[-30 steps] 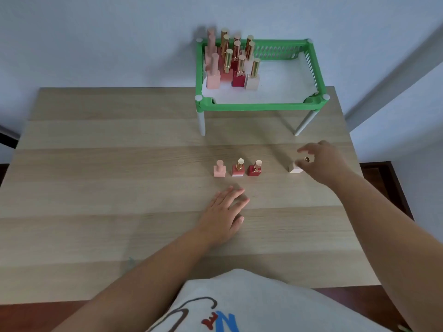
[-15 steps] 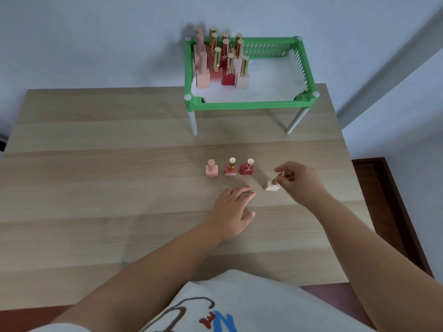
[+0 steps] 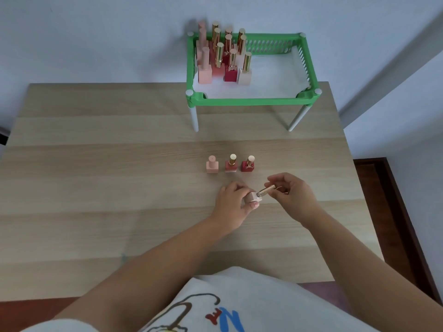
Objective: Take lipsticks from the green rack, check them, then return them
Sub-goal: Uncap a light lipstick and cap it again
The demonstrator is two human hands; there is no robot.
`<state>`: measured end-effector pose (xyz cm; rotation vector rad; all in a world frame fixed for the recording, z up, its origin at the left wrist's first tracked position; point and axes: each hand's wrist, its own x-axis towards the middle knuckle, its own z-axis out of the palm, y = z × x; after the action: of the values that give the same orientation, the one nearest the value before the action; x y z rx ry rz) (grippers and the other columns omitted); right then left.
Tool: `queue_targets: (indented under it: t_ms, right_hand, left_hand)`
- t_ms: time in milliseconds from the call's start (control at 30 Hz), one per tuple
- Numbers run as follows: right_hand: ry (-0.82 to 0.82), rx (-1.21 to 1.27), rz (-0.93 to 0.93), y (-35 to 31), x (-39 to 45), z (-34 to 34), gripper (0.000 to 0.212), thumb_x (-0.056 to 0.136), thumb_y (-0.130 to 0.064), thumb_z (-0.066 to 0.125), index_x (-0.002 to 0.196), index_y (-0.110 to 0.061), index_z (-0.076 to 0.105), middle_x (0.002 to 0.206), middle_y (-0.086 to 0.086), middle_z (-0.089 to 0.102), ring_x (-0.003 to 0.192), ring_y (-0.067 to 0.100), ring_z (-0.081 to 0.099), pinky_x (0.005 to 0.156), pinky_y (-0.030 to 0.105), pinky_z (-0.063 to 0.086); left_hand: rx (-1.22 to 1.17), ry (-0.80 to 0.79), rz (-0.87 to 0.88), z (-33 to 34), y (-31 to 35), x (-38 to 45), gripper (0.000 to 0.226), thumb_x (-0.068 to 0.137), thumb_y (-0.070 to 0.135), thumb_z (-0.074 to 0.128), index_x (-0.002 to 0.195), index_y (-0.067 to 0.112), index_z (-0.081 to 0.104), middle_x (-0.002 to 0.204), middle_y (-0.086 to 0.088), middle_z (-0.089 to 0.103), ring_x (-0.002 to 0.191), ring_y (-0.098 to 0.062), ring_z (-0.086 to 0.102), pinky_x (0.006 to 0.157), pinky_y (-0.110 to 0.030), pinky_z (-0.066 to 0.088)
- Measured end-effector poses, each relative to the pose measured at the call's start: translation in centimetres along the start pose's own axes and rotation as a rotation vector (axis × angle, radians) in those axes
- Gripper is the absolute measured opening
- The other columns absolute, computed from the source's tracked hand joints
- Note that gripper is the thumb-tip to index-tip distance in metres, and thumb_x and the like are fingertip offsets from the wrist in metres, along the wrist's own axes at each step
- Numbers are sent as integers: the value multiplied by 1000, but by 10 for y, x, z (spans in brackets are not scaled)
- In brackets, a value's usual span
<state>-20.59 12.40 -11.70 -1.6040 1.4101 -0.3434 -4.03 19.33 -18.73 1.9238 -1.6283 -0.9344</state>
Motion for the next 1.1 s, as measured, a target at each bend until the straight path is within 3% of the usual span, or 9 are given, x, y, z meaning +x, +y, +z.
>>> queue_targets:
  t_ms: [100, 200, 333, 533, 633, 767, 867, 1000, 1100]
  right_hand:
    - [-8, -47, -3, 2, -3, -5, 22, 79, -10, 70, 94, -26, 69, 84, -14, 70, 68, -9, 60, 71, 15, 45]
    - [-15, -137, -40, 0, -8, -7, 22, 79, -12, 72, 91, -30, 69, 81, -14, 66, 67, -10, 58, 59, 5, 41]
    - [-46, -197, -170, -7, -13, -8, 22, 78, -6, 71, 94, -22, 72, 94, -11, 65, 81, -3, 61, 71, 6, 44]
    - [-103, -161, -230, -13, -17, -13, 30, 80, -5, 69, 99, -27, 62, 86, -12, 66, 82, 5, 64, 78, 17, 51]
    - [-103, -181, -261, -15, -18, -15, 32, 81, -10, 69, 104, -26, 55, 83, -7, 66, 77, 10, 64, 73, 23, 52]
    - [-94, -182, -232, -20, -17, -15, 19, 86, -28, 64, 100, -32, 52, 70, -6, 67, 58, 2, 56, 55, 12, 41]
    - [-88, -172, -210, -23, -15, -15, 10, 89, -44, 55, 92, -35, 54, 63, -5, 68, 47, 0, 51, 47, 12, 38]
    - [-77, -119, -253, -24, -17, -20, 19, 79, -53, 61, 91, -38, 61, 82, -12, 66, 69, 1, 59, 61, 11, 46]
    - [-155, -173, -348, -23, -18, -22, 26, 74, -28, 77, 94, -35, 62, 94, -15, 64, 89, 3, 61, 79, 20, 51]
  left_hand:
    - [-148, -57, -13, -12, 2, -3, 33, 87, 34, 68, 118, 24, 67, 101, 3, 58, 93, -11, 55, 81, -20, 41]
    - [-176, -48, 21, -24, 5, -7, 28, 84, 31, 71, 111, 24, 69, 94, 6, 63, 77, 0, 52, 68, -9, 33]
    - [-190, -17, 70, -33, 9, -14, 27, 79, 30, 75, 104, 23, 69, 90, 10, 66, 75, 1, 53, 68, -12, 37]
    - [-241, 11, 91, -42, 13, -21, 27, 78, 25, 77, 104, 22, 69, 89, 3, 65, 83, -12, 59, 75, -27, 47]
    - [-231, 35, 106, -46, 16, -24, 27, 78, 23, 77, 104, 21, 70, 88, 2, 64, 82, -11, 57, 75, -23, 46]
    - [-257, 66, 119, -50, 21, -26, 29, 77, 19, 79, 105, 17, 70, 90, -2, 65, 82, -13, 58, 74, -17, 44]
    - [-271, 85, 116, -53, 23, -28, 29, 77, 18, 79, 105, 17, 71, 90, -2, 65, 82, -13, 58, 73, -16, 43]
    - [-280, 104, 100, -56, 23, -30, 28, 77, 18, 79, 104, 18, 71, 92, -2, 65, 83, -11, 58, 72, -12, 41]
    - [-276, 105, 92, -57, 21, -30, 28, 77, 18, 79, 104, 18, 71, 92, -2, 66, 83, -12, 58, 73, -16, 43]
